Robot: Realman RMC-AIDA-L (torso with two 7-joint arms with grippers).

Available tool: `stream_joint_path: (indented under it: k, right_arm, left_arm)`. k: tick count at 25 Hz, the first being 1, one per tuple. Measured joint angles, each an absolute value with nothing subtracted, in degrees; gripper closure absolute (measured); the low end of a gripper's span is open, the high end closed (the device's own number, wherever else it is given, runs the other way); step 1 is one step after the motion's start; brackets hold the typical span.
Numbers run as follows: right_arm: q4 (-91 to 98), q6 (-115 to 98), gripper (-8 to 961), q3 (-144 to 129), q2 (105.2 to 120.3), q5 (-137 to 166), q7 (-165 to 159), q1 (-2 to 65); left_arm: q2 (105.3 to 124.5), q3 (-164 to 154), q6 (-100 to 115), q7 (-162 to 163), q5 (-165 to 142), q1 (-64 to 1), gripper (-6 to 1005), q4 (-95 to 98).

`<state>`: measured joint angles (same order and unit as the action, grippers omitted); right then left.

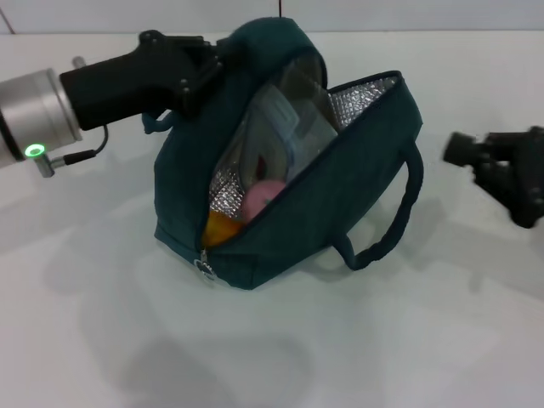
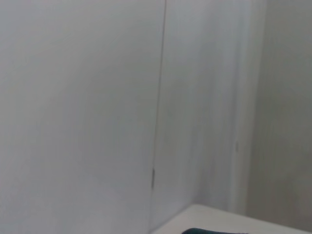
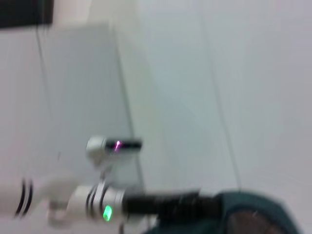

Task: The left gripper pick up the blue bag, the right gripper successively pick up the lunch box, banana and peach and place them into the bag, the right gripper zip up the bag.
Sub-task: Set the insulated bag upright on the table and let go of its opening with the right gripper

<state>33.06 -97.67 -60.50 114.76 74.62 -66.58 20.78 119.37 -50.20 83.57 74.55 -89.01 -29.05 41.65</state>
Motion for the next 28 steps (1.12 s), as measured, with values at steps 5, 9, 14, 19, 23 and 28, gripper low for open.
stream_joint_path:
  k: [5, 9, 14, 19, 23, 28]
  right_arm:
    - [32.3, -101.0, 941, -59.8, 113.87, 79.9, -67.9, 22.3]
    - [32.2, -100.6, 932, -59.7, 113.90, 87.6, -71.4, 25.1]
    - [32.7, -98.3, 829, -59.9, 114.40, 93.2, -74.7, 27.2]
    - [32.5, -93.0, 645, -63.1, 114.70, 94.6, -76.2, 29.6]
    - [32.1, -92.0, 471, -64.4, 114.97, 96.5, -77.4, 32.0]
    - [31.9, -91.8, 472, -65.4, 115.26, 99.3, -79.5, 34.1]
  left_arm:
    - [119.35, -50.2, 83.7, 73.6, -87.2, -28.6, 945, 40.4]
    - [119.33, -50.5, 83.9, 73.8, -87.3, -28.8, 945, 40.6]
    - [119.35, -50.6, 84.0, 73.9, -87.4, -29.0, 945, 40.7]
    - [119.36, -50.9, 84.1, 73.9, -87.4, -29.2, 945, 40.8]
    - [119.36, -51.1, 84.1, 73.9, -87.4, -29.4, 945, 40.9]
    - [119.36, -51.1, 84.1, 73.8, -87.5, -29.7, 945, 40.9]
